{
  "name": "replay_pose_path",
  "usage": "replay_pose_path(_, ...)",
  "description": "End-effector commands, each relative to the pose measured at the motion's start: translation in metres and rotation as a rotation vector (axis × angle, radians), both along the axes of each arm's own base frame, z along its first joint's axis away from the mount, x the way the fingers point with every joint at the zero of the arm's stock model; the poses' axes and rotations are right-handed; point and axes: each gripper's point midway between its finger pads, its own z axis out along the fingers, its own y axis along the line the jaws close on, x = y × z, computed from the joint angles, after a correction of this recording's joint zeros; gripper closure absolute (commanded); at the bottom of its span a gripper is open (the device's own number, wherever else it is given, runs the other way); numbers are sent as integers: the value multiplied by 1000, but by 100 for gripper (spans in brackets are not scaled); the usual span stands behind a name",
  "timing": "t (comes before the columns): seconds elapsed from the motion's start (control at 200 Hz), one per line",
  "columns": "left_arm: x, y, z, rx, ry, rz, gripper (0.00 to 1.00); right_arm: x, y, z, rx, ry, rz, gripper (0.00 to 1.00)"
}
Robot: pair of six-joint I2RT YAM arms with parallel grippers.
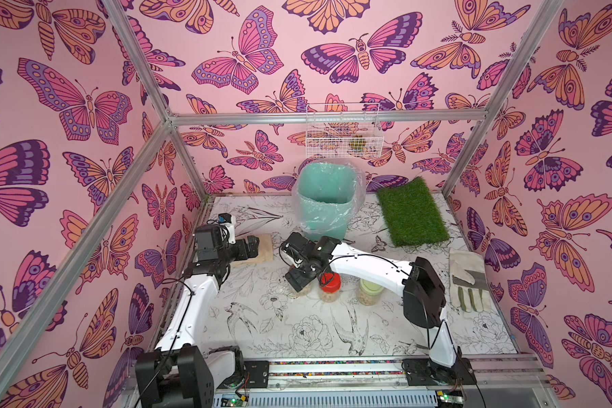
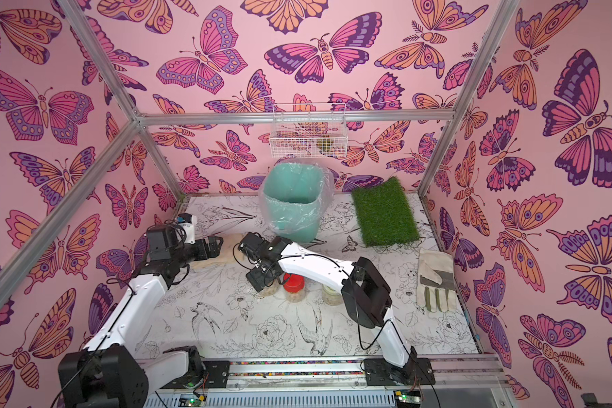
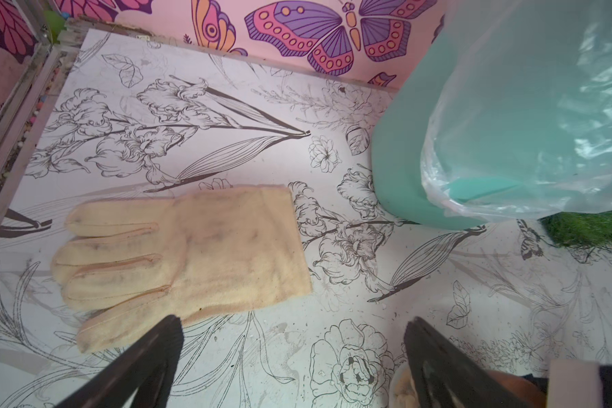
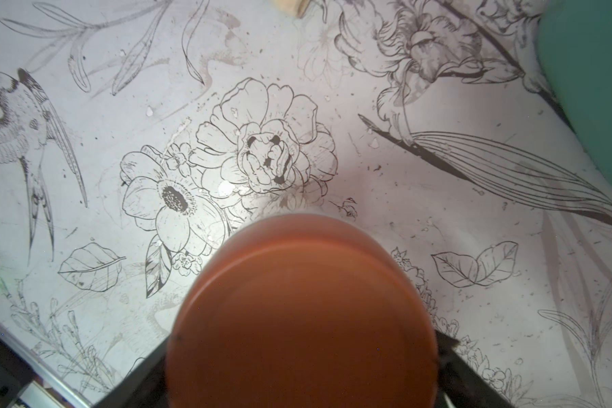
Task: Empty moldy peanuts from jars
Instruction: Pick up the jar from the center of the board.
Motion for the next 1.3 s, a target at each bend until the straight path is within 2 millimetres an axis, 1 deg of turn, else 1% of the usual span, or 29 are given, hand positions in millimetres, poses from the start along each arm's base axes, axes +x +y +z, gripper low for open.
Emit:
replay_pose_path(0.0, -9, -14, -2, -21, -4, -75, 0, 8, 5, 76, 205, -80, 2, 100)
replay_pose_path(0.135, -15, -28, 13, -53, -49, -148, 1, 13, -6, 103, 294, -78, -24, 100)
replay_pose_path(0.165, -17, -34, 18, -66, -61, -175, 0, 15, -9, 109, 316, -78, -38, 100)
replay_pose_path(0.25, -23, -51, 31, -102, -92, -254, 5, 24, -19, 127, 376, -95, -84, 100)
replay_pose_path(0.35, -32, -72, 41, -109, -123, -357, 5, 32, -32, 146, 427, -111, -132, 100)
replay_pose_path(0.461, -45, -93, 49, -82, -166, -458, 4, 41, -48, 157, 454, -115, -174, 100)
replay_pose_path(0.581, -59, -105, 61, -53, -229, -522, 1, 51, -65, 164, 497, -87, -221, 100)
replay_pose_path(0.651, -68, -112, 69, -53, -260, -556, 0, 53, -70, 167, 523, -75, -231, 100)
replay_pose_path(0.741, -79, -122, 75, -45, -291, -603, 0, 52, -70, 172, 542, -66, -216, 100)
replay_pose_path(0.836, -86, -133, 76, -20, -311, -650, 0, 49, -67, 175, 557, -52, -193, 100)
replay_pose_path(0.951, -92, -148, 70, 21, -317, -714, 0, 48, -63, 176, 569, -37, -180, 100)
replay_pose_path(1.086, -95, -159, 60, 69, -311, -772, 0, 50, -59, 180, 600, -16, -177, 100)
replay_pose_path(1.217, -100, -170, 57, 101, -324, -825, 0, 49, -52, 183, 633, 4, -154, 100)
replay_pose_path(1.292, -98, -173, 53, 129, -322, -832, 0, 47, -46, 187, 658, 19, -131, 100)
